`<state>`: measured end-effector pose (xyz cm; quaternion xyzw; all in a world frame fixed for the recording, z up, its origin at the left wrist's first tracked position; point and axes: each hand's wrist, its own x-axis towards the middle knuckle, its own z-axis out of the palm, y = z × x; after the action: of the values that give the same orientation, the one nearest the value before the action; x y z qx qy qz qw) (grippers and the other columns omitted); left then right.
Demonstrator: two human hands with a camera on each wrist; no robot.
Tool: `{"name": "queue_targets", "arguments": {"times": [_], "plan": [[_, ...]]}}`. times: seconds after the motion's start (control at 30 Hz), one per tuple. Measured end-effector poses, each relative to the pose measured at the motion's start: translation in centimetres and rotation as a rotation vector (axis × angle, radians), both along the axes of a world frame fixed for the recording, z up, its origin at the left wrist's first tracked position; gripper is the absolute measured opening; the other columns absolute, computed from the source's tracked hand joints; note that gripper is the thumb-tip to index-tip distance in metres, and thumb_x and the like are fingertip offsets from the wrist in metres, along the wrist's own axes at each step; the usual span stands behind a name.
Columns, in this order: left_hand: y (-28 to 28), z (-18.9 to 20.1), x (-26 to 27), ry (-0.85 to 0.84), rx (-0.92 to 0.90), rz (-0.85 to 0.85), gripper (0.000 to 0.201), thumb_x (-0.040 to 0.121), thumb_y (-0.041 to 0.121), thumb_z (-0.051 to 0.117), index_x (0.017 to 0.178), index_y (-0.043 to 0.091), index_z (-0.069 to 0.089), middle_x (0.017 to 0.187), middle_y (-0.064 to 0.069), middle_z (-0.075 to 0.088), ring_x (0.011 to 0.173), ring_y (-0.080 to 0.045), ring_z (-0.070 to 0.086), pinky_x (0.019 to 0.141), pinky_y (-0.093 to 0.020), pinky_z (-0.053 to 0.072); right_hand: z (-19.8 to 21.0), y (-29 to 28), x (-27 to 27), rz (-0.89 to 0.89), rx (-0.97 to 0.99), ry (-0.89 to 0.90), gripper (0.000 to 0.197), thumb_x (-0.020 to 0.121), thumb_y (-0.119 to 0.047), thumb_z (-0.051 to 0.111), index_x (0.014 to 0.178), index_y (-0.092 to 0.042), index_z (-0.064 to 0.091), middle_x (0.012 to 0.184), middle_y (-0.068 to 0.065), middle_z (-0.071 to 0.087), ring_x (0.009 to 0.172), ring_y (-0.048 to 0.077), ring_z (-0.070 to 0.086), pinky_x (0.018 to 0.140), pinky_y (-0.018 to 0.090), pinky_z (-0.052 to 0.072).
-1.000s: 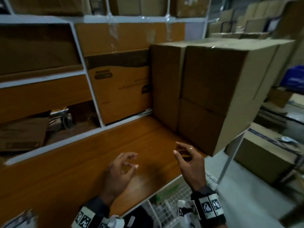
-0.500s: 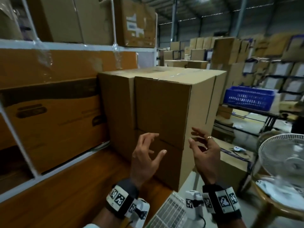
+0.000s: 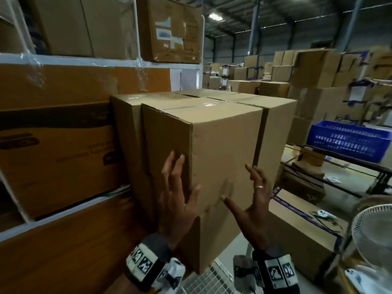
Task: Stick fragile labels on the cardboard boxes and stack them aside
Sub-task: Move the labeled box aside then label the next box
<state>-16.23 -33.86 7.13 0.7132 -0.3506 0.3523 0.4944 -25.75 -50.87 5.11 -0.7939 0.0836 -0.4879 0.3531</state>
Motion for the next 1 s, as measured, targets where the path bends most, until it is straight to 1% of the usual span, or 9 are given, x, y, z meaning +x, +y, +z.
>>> {"name": "queue_targets", "arguments": {"times": [0.13, 0.2, 0.27, 0.37, 0.47, 0.57, 0.63, 0.83, 1.0], "plan": [[2.5, -0.7, -1.1, -0.045, -0.031, 0.023, 0.071, 0.091, 0.009, 0.066, 0.154, 0.025, 0.035, 0.166, -0.008, 0.019, 0.154, -0.022, 0.023, 0.119, -0.022, 0.031, 0.7, -2.2, 0.0, 0.048, -0.116, -0.012, 0.115, 0.068, -0.046, 0.09, 0.16, -0.019, 0.028, 0.171, 0.002, 0.004, 0.155, 0.032, 0.016, 0.113, 0.067, 0.036], [3.6, -1.1, -2.1, -0.02, -0.023, 0.073, 0.063, 0.096, 0.006, 0.057, 0.151, 0.03, 0.041, 0.167, -0.001, 0.017, 0.154, -0.02, 0.024, 0.116, -0.015, 0.031, 0.8, -3.0, 0.3, 0.098, -0.139, -0.018, 0.12, 0.066, -0.051, 0.092, 0.16, -0.016, 0.025, 0.171, 0.004, -0.003, 0.159, 0.029, 0.003, 0.118, 0.068, 0.026], [4.6, -1.2, -2.8, 0.0, -0.007, 0.091, 0.054, 0.098, 0.006, 0.053, 0.149, 0.026, 0.048, 0.168, 0.002, 0.017, 0.153, -0.022, 0.028, 0.116, -0.021, 0.038, 0.7, -3.3, 0.6, 0.163, -0.123, -0.024, 0.124, 0.064, -0.05, 0.092, 0.161, -0.015, 0.022, 0.172, 0.005, -0.007, 0.159, 0.027, -0.003, 0.12, 0.062, 0.017], [5.7, -0.6, -3.6, 0.034, 0.143, 0.124, 0.062, 0.095, 0.012, 0.066, 0.153, 0.021, 0.043, 0.17, 0.003, 0.013, 0.152, -0.017, 0.03, 0.109, -0.037, 0.049, 0.5, -3.5, 1.2, 0.307, -0.046, -0.025, 0.128, 0.065, -0.05, 0.093, 0.163, -0.023, 0.017, 0.171, 0.004, -0.002, 0.159, 0.025, 0.003, 0.118, 0.065, 0.025], [6.7, 0.0, -4.2, 0.031, 0.242, 0.134, 0.081, 0.086, 0.011, 0.079, 0.155, 0.021, 0.039, 0.171, -0.001, 0.01, 0.153, -0.017, 0.027, 0.115, -0.03, 0.041, 0.8, -3.2, 1.2, 0.349, -0.027, -0.021, 0.126, 0.064, -0.049, 0.094, 0.162, -0.031, 0.018, 0.166, 0.009, 0.009, 0.154, 0.027, 0.016, 0.116, 0.068, 0.032], [7.7, 0.6, -5.2, -0.021, 0.235, 0.19, 0.077, 0.083, 0.016, 0.082, 0.152, 0.021, 0.046, 0.169, -0.006, 0.018, 0.15, -0.016, 0.035, 0.114, -0.022, 0.04, 1.3, -2.2, 0.1, 0.372, -0.021, -0.034, 0.124, 0.061, -0.036, 0.091, 0.162, -0.034, 0.019, 0.166, 0.007, 0.008, 0.154, 0.027, 0.015, 0.119, 0.063, 0.029], [8.6, 0.8, -6.0, -0.04, 0.224, 0.228, 0.077, 0.082, 0.018, 0.083, 0.151, 0.022, 0.047, 0.168, -0.007, 0.022, 0.147, -0.016, 0.039, 0.111, -0.021, 0.043, 1.6, -1.1, -0.9, 0.383, -0.029, -0.037, 0.124, 0.061, -0.035, 0.09, 0.161, -0.039, 0.018, 0.166, 0.006, 0.008, 0.155, 0.025, 0.015, 0.119, 0.06, 0.028], [13.8, 0.9, -8.9, -0.043, 0.197, 0.236, 0.079, 0.08, 0.017, 0.086, 0.149, 0.023, 0.049, 0.166, -0.007, 0.025, 0.146, -0.016, 0.041, 0.111, -0.025, 0.045, 1.8, 4.4, -4.0, 0.387, -0.027, -0.034, 0.125, 0.061, -0.036, 0.092, 0.16, -0.046, 0.016, 0.166, 0.005, 0.006, 0.155, 0.027, 0.013, 0.115, 0.069, 0.034], [20.8, 1.1, -12.3, -0.055, 0.195, 0.259, 0.082, 0.076, 0.013, 0.088, 0.148, 0.02, 0.049, 0.164, -0.014, 0.028, 0.146, -0.013, 0.04, 0.111, -0.018, 0.041, 1.7, 11.6, -7.0, 0.423, 0.005, -0.039, 0.122, 0.063, -0.038, 0.09, 0.16, -0.045, 0.017, 0.165, 0.006, 0.008, 0.155, 0.024, 0.014, 0.119, 0.064, 0.03]]}}
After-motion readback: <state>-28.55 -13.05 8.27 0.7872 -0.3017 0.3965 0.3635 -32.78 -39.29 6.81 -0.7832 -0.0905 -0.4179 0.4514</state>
